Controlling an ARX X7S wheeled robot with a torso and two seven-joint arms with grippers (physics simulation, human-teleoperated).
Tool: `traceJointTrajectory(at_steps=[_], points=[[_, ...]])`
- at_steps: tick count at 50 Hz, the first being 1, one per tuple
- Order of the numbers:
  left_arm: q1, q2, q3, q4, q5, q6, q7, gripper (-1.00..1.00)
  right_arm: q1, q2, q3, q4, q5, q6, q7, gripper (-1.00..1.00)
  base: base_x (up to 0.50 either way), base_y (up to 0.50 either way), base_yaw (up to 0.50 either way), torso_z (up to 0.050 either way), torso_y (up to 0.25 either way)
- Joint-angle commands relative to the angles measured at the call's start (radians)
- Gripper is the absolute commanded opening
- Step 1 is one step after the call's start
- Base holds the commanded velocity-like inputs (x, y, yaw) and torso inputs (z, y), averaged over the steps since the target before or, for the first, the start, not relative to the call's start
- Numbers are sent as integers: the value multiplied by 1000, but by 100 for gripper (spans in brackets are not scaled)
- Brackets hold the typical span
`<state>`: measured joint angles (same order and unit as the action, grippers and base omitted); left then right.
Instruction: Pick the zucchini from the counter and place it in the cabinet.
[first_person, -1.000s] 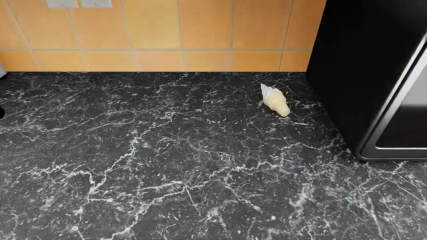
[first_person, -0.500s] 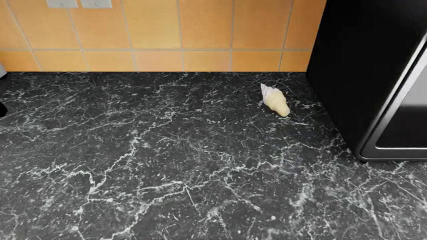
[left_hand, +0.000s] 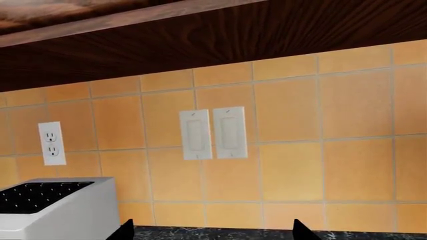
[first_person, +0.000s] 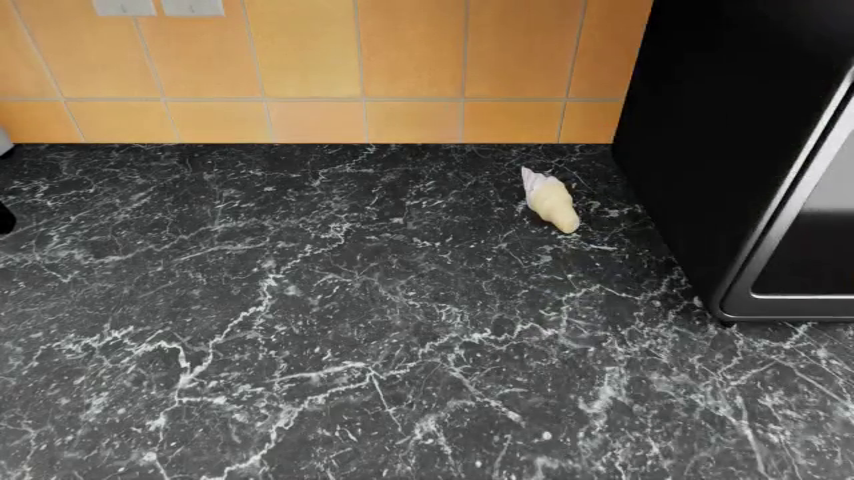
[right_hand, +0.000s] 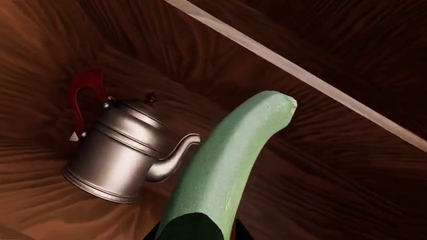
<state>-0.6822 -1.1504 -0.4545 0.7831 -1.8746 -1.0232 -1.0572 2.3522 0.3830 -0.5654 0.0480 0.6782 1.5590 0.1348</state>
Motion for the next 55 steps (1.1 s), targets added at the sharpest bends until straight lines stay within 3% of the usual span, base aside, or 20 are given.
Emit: traceJointTrajectory(at_steps=[1, 7, 24, 40, 44, 51, 55], points=[[12, 1, -16, 1, -3, -4, 2, 100, 2, -123, 3, 103, -624, -15, -485, -100, 0, 0, 0, 0, 0], [24, 4, -36, -2, 0, -12, 10, 100, -1, -173, 24, 213, -780, -93, -588, -100, 0, 0, 0, 0, 0], [21, 2, -28, -1, 2, -8, 11, 100, -68, -202, 61, 421, -798, -240, -543, -100, 0, 0, 0, 0, 0], [14, 3, -6, -1, 12, 0, 7, 100, -2, -240, 62, 680, -822, -405, -512, -100, 0, 0, 0, 0, 0], [23, 5, -20, -2, 13, -4, 11, 100, 3, -280, 136, 754, -944, -464, -556, -100, 0, 0, 0, 0, 0], [34, 4, -41, -3, 10, -11, 14, 100, 4, -365, 384, 853, -1275, -581, -654, -100, 0, 0, 0, 0, 0], [34, 2, -41, -1, 6, -9, 13, 100, 4, -380, 446, 868, -1361, -608, -674, -100, 0, 0, 0, 0, 0]])
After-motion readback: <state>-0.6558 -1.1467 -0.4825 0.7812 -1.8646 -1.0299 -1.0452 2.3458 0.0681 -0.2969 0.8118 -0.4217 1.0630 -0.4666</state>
